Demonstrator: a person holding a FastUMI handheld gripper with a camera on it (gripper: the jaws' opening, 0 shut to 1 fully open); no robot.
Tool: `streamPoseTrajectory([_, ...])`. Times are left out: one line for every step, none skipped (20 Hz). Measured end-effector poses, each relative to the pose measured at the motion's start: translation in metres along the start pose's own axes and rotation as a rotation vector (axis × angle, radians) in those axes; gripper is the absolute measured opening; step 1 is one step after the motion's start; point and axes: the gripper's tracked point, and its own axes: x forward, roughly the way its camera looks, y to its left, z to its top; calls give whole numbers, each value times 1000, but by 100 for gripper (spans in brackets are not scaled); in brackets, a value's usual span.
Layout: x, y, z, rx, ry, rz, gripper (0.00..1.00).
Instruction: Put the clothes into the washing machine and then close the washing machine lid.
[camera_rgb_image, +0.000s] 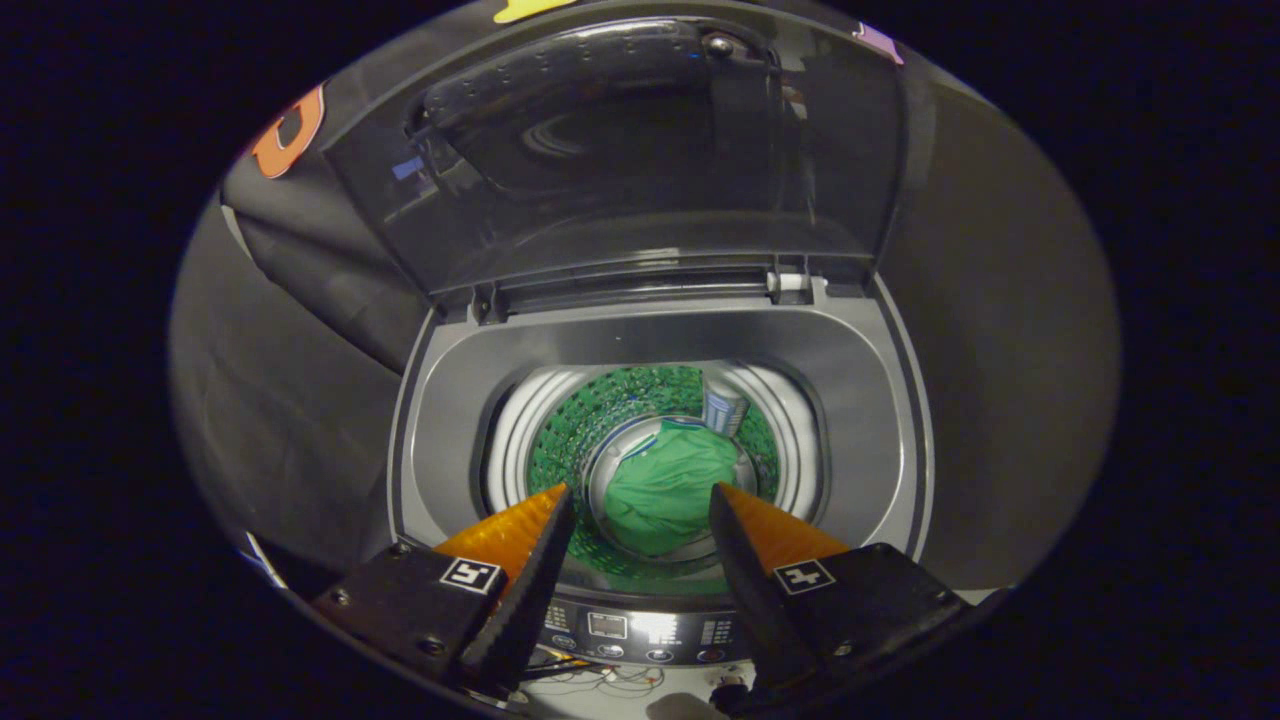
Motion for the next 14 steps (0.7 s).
streamPoseTrajectory([-3,0,3,-11,-12,-3,85])
streamPoseTrajectory([-7,1,6,-23,-26,-2,85])
streamPoseTrajectory([-12,1,10,-39,-45,-6,85])
streamPoseTrajectory([-18,0,17,-58,-71,-13,85])
streamPoseTrajectory([-22,1,22,-82,-94,-18,85])
streamPoseTrajectory([-27,2,28,-105,-116,-21,85])
streamPoseTrajectory([-33,4,35,-122,-141,-20,85])
streamPoseTrajectory([-40,4,42,-134,-163,-18,85])
streamPoseTrajectory([-46,6,48,-143,-182,-13,85])
streamPoseTrajectory([-53,7,55,-151,-203,-12,85])
streamPoseTrajectory([-59,8,62,-158,-228,-9,85])
streamPoseTrajectory([-66,11,71,-168,-252,-6,85])
streamPoseTrajectory([-74,13,81,-176,-279,-2,85])
streamPoseTrajectory([-82,16,90,-182,-305,0,85])
